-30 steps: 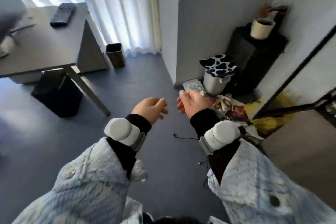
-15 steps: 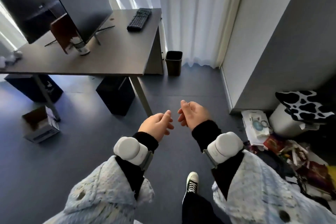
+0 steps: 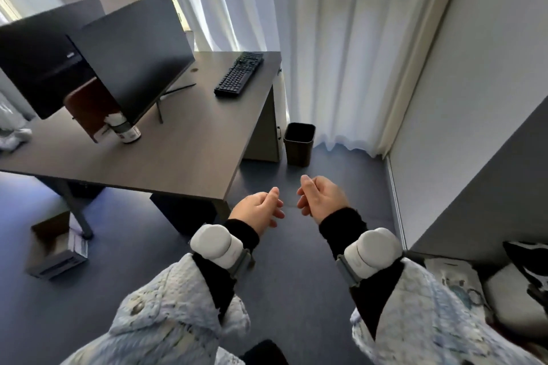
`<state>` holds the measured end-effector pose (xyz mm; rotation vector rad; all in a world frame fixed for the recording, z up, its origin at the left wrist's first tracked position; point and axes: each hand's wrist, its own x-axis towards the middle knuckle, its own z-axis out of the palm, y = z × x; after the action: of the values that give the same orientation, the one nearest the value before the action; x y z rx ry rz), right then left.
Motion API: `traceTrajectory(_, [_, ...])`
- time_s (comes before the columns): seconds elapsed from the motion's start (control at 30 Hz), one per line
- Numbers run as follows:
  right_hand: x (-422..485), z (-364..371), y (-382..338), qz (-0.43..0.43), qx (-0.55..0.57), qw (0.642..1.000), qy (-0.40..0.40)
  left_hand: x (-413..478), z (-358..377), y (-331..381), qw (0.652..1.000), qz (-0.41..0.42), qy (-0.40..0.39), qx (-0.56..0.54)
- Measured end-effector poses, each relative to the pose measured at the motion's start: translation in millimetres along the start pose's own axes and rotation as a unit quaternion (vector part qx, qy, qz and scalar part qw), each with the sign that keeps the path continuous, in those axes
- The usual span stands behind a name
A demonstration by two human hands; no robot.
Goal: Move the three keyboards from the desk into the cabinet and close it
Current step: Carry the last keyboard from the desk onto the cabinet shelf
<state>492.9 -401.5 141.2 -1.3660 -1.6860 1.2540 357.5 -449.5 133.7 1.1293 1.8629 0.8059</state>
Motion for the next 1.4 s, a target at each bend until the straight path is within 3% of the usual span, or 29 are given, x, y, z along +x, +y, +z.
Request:
traceTrajectory(0.4, [293, -29, -1, 0.022, -0.067, 0.997, -0.009, 291, -4, 83, 0.998, -0.039, 0.002, -0.039])
traceTrajectory(0.5, [384, -46, -6, 0.029, -0.079, 0.996, 0.023, 382, -10, 121, 0.997, -0.034, 0.006, -0.072])
traceTrajectory(0.63, [432, -57, 2, 0.055, -0.059, 0.996, 0.031, 428, -9, 135, 0.997, -0.019, 0.002, -0.069])
traceTrajectory(0.8, [551, -58, -1, 0.082, -0.067, 0.994, 0.001, 523, -17, 141, 0.996, -0.08, -0.016, -0.038])
traceTrajectory(1.1, [749, -36, -32, 0.044, -0.084, 0.987, -0.128, 676, -62, 157, 0.959, -0.197, 0.16, -0.123])
traceTrajectory(1.23, [816, -10, -42, 0.027, -0.105, 0.981, -0.159, 718, -85, 145, 0.918, -0.27, 0.241, -0.161])
traceTrajectory(1.4, [878, 46, -41, 0.026, -0.137, 0.962, -0.234, 766, -122, 106, 0.862, -0.353, 0.288, -0.224])
